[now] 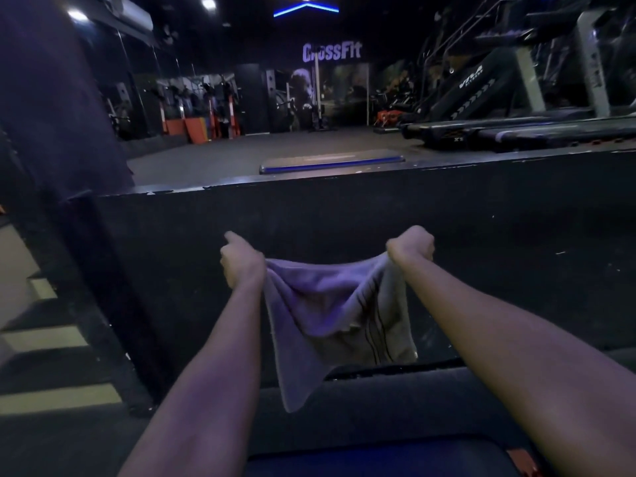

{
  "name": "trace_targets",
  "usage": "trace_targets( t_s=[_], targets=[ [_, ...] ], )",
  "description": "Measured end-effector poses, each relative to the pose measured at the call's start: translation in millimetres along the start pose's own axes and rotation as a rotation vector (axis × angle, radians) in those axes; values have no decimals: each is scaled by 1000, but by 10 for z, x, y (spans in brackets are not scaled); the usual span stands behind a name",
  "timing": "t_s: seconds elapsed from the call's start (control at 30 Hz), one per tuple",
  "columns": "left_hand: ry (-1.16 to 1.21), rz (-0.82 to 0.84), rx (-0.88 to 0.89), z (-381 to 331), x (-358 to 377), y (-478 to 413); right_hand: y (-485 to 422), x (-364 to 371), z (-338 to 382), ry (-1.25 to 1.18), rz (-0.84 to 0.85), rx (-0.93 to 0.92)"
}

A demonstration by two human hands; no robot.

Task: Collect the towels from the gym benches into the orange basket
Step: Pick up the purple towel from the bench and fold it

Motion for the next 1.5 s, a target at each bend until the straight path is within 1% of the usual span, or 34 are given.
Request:
trace_targets(
  t_s=[0.03, 0.1, 0.17, 0.23, 0.27, 0.37, 0.43, 0.5, 0.57, 0.63, 0.67, 0.77, 0.8, 0.9, 0.97, 1.07, 1.17, 1.23, 1.3, 1.37, 1.43, 1.5],
  targets=[
    [-32, 84, -2, -70, 93, 14, 54, 51, 98, -21, 59, -47],
    [-17, 262, 62, -237, 266, 80, 163, 175, 295, -94, 174, -178],
    [74, 445, 123, -399, 421, 196, 293, 250, 463, -207, 261, -322],
    [159, 604, 135, -535, 522, 332, 410, 311, 571, -297, 366, -437],
    [184, 662, 141, -598, 552, 388, 459, 339, 602, -305, 423, -487],
    [191, 755, 192, -713, 592, 439, 598, 351, 676, -295, 596, -620],
    [180, 807, 218, -752, 592, 437, 652, 328, 689, -300, 710, -669],
    [189, 865, 207, -772, 574, 441, 674, 306, 678, -291, 783, -719],
    [216, 945, 156, -770, 544, 469, 664, 297, 653, -283, 791, -745],
    [240, 994, 125, -749, 518, 482, 657, 306, 624, -289, 739, -749],
    [242, 978, 145, -721, 501, 465, 647, 323, 611, -297, 697, -752],
    [171, 793, 323, -574, 407, 313, 632, 376, 604, -328, 593, -804],
    [137, 803, 336, -486, 394, 287, 642, 381, 615, -344, 581, -804],
    [-28, 1016, 234, -88, 464, 403, 673, 300, 697, -432, 586, -778],
    [-144, 1044, 194, 173, 507, 495, 698, 208, 793, -490, 585, -778],
    [-205, 948, 277, 373, 537, 496, 636, 118, 845, -472, 518, -741],
    [-275, 796, 335, 427, 405, 352, 456, 184, 716, -305, 376, -639],
    [-286, 677, 353, 448, 271, 235, 358, 352, 563, -215, 329, -582],
    [-283, 557, 357, 482, 116, 157, 355, 585, 408, -125, 361, -547],
    [-298, 480, 348, 554, 0, 113, 421, 788, 309, -58, 405, -549],
    [-291, 425, 304, 681, -109, 116, 515, 942, 260, -54, 426, -563],
    [-282, 365, 271, 820, -227, 162, 629, 1075, 229, -113, 482, -558]
  ],
)
Point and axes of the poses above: each hand's wrist, its own y-axis away from the middle knuckle, its own x-axis out of the palm, z = x × y, the point moved 5 cm from there along -y, towards the middle knuckle, and after that the axes turned 12 degrees about y, right-handed, at the moved point
